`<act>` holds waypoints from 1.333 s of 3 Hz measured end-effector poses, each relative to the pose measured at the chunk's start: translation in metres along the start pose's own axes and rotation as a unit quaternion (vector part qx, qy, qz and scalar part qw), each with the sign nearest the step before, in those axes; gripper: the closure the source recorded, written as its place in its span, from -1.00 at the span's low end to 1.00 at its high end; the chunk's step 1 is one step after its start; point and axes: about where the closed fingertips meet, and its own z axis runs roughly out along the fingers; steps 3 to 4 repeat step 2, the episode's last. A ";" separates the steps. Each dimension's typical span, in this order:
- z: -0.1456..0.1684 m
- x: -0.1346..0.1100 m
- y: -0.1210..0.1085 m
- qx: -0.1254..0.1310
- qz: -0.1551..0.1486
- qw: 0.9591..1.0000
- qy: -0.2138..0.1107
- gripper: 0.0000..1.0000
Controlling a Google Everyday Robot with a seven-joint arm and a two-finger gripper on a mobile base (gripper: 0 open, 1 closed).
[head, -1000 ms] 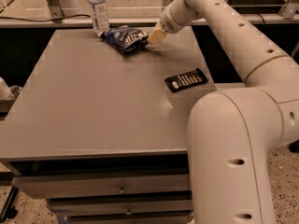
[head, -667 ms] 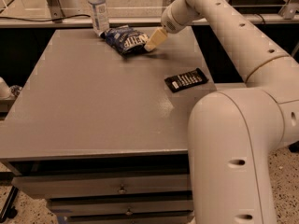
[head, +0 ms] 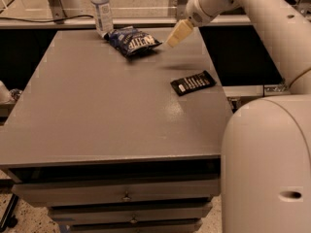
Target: Move blue chip bag near blue plastic bottle
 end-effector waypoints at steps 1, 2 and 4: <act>-0.071 0.005 0.010 -0.011 -0.016 1.000 0.001 -1.00; -0.072 0.006 0.015 -0.020 -0.018 1.000 0.006 -1.00; -0.072 0.006 0.015 -0.020 -0.018 1.000 0.006 -1.00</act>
Offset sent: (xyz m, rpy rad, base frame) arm -0.0439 -0.0301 0.0385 -0.0145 0.0000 0.0306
